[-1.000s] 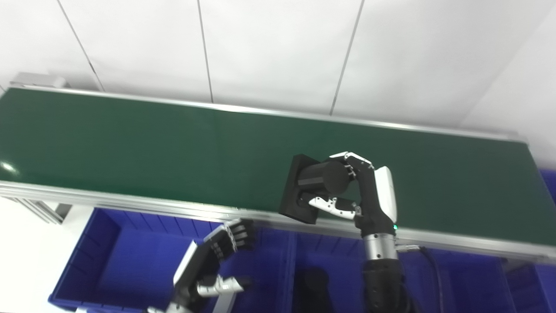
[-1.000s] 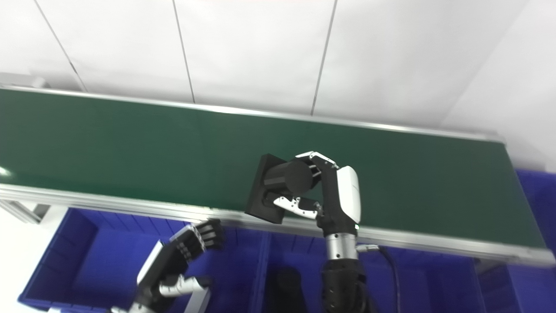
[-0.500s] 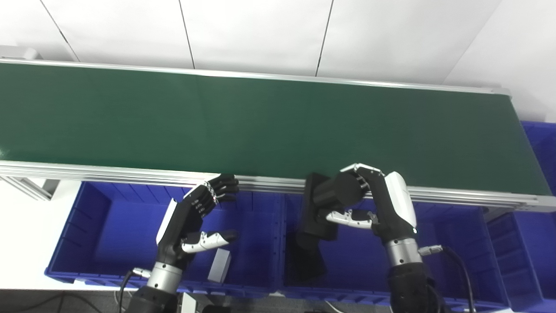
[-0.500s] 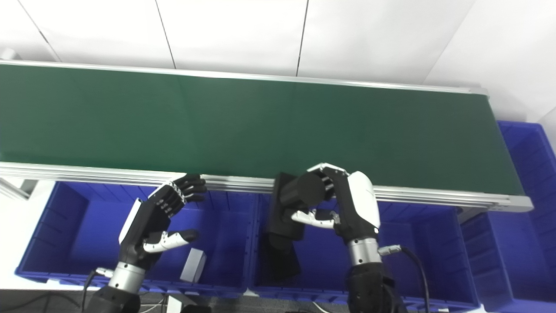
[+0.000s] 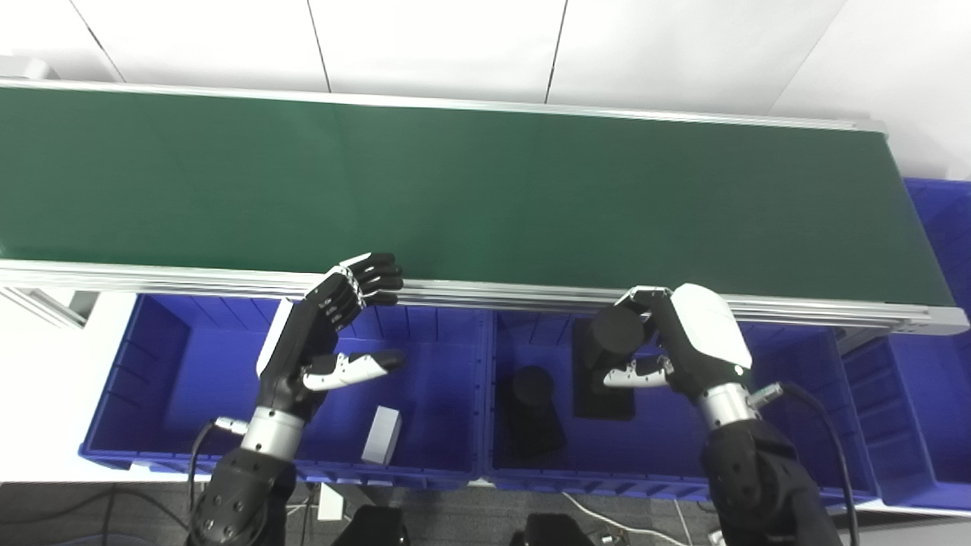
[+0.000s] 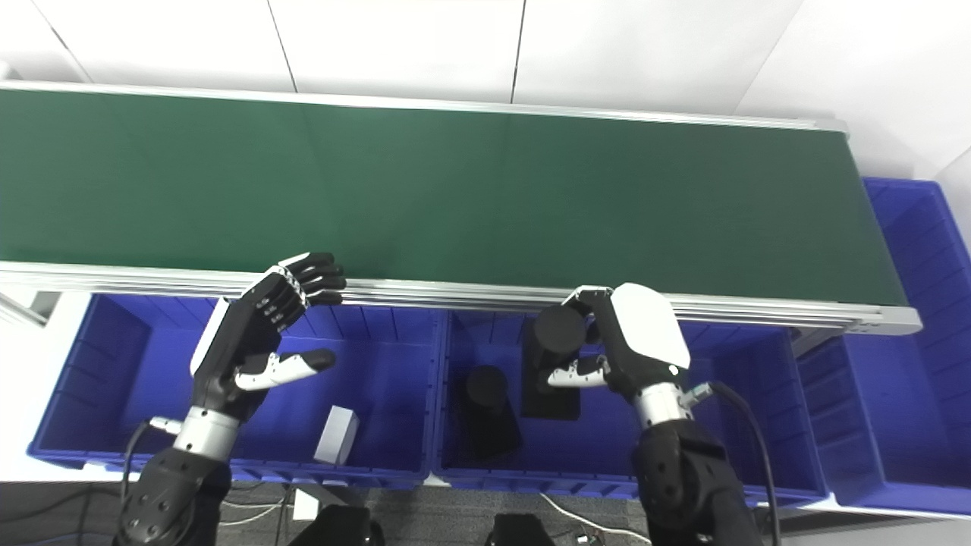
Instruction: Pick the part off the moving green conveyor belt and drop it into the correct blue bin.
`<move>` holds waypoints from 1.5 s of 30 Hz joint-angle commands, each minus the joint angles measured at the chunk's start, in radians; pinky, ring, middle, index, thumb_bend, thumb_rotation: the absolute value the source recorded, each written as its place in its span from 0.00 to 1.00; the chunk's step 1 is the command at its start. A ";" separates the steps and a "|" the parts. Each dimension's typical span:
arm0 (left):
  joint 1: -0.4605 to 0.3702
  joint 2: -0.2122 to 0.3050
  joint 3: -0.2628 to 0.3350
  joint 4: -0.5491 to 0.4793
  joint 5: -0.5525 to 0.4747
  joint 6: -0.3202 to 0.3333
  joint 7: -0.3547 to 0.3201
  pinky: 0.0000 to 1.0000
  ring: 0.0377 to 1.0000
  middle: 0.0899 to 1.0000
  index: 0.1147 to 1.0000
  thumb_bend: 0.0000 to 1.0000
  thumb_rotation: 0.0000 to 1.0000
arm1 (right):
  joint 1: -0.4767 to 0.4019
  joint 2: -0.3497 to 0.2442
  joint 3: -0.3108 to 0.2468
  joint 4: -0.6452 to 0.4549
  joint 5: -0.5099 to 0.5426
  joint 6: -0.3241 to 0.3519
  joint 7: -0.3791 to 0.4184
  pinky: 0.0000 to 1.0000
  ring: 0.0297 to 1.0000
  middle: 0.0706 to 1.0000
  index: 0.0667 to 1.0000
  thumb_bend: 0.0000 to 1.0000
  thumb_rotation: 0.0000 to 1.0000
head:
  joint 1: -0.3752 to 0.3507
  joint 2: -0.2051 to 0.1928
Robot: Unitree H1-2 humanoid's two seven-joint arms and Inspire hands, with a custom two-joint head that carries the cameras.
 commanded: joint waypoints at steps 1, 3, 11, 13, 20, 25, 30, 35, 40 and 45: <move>-0.007 0.002 0.001 -0.007 0.001 -0.012 0.007 0.67 0.71 0.73 0.72 0.84 0.32 | -0.017 0.008 0.003 -0.002 -0.016 0.020 0.001 0.40 0.42 0.54 0.44 0.51 0.00 | 0.000 0.000; -0.004 0.006 0.000 0.003 0.006 -0.016 0.008 0.66 0.71 0.72 0.72 0.85 0.33 | -0.022 0.009 0.010 0.014 -0.019 0.017 0.001 0.40 0.44 0.49 0.45 0.51 0.00 | 0.002 0.000; -0.007 0.025 -0.016 0.040 -0.005 -0.045 -0.013 0.68 0.71 0.72 0.72 0.86 0.31 | -0.003 0.002 0.060 -0.035 -0.074 0.025 0.061 0.80 0.90 0.91 0.86 0.70 0.29 | 0.000 0.001; -0.005 0.026 -0.020 0.035 -0.003 -0.032 -0.011 0.68 0.71 0.72 0.72 0.87 0.31 | 0.015 0.020 0.054 -0.063 -0.062 0.025 0.055 0.84 0.93 0.94 0.88 0.73 0.34 | 0.000 0.001; 0.004 0.038 -0.027 0.013 -0.002 -0.011 -0.012 0.69 0.72 0.73 0.73 0.87 0.31 | 0.116 0.099 0.053 -0.175 -0.013 0.013 0.056 0.89 0.97 0.98 0.92 0.78 0.44 | 0.002 0.009; 0.001 0.051 -0.035 0.015 0.006 -0.018 -0.016 0.69 0.72 0.72 0.72 0.86 0.31 | 0.174 0.170 0.025 -0.190 0.126 -0.057 -0.043 0.82 0.93 0.97 0.95 0.78 0.46 | 0.003 0.009; 0.001 0.066 -0.048 0.008 0.015 -0.004 -0.023 0.70 0.72 0.72 0.73 0.85 0.32 | 0.206 0.215 -0.004 -0.161 0.337 -0.178 -0.125 0.71 0.84 0.91 0.93 0.78 0.44 | 0.001 0.009; 0.000 0.067 -0.055 0.007 0.020 -0.005 -0.026 0.70 0.72 0.71 0.72 0.85 0.29 | 0.208 0.210 -0.007 -0.122 0.470 -0.248 -0.131 0.71 0.81 0.87 0.93 0.79 0.47 | 0.003 0.011; -0.003 0.063 -0.057 0.012 0.021 -0.007 -0.022 0.70 0.72 0.72 0.72 0.86 0.29 | 0.204 0.204 -0.024 -0.096 0.574 -0.258 -0.123 0.71 0.79 0.84 0.92 0.81 0.42 | 0.003 0.015; -0.005 0.058 -0.060 0.010 0.022 0.000 -0.020 0.70 0.71 0.71 0.72 0.86 0.28 | 0.193 0.197 -0.034 -0.068 0.623 -0.292 -0.133 0.69 0.77 0.81 0.91 0.82 0.39 | 0.004 0.016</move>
